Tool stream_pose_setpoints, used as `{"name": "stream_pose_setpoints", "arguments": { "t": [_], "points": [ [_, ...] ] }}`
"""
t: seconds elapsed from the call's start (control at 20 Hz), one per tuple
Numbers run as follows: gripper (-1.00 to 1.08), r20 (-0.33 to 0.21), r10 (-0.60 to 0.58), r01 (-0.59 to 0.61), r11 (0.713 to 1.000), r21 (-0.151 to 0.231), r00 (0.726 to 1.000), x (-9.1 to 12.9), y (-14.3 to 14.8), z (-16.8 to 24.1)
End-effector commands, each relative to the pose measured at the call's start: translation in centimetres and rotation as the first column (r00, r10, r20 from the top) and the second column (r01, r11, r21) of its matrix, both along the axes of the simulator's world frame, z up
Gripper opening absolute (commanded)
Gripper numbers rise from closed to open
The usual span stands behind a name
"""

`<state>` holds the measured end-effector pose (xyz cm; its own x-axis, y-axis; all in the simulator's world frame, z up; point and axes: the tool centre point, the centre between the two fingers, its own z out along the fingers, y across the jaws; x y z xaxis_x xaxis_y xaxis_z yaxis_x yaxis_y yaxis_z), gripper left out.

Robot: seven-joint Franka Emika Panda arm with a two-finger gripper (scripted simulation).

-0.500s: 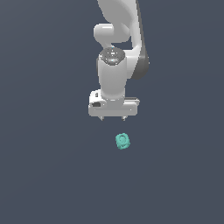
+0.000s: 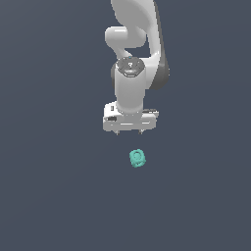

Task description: Pick up the object and move it to a goal position.

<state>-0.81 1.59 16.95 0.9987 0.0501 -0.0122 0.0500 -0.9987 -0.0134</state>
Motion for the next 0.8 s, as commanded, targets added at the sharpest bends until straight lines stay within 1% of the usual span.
{"name": "stream_pose_setpoints", "arguments": {
  "t": [0.0,0.2,0.4,0.75],
  "points": [
    [1.0,-0.01,0.011,-0.011,1.0,0.001,1.0,-0.3,0.3,-0.2],
    [1.0,-0.008,0.01,-0.01,1.0,0.001,1.0,-0.3,0.2,-0.2],
    [1.0,-0.006,0.025,-0.025,1.0,-0.001,1.0,0.3,0.5,-0.7],
    [1.0,0.0,0.083,-0.083,0.997,-0.007,0.997,2.3,1.7,-3.1]
  ]
}}
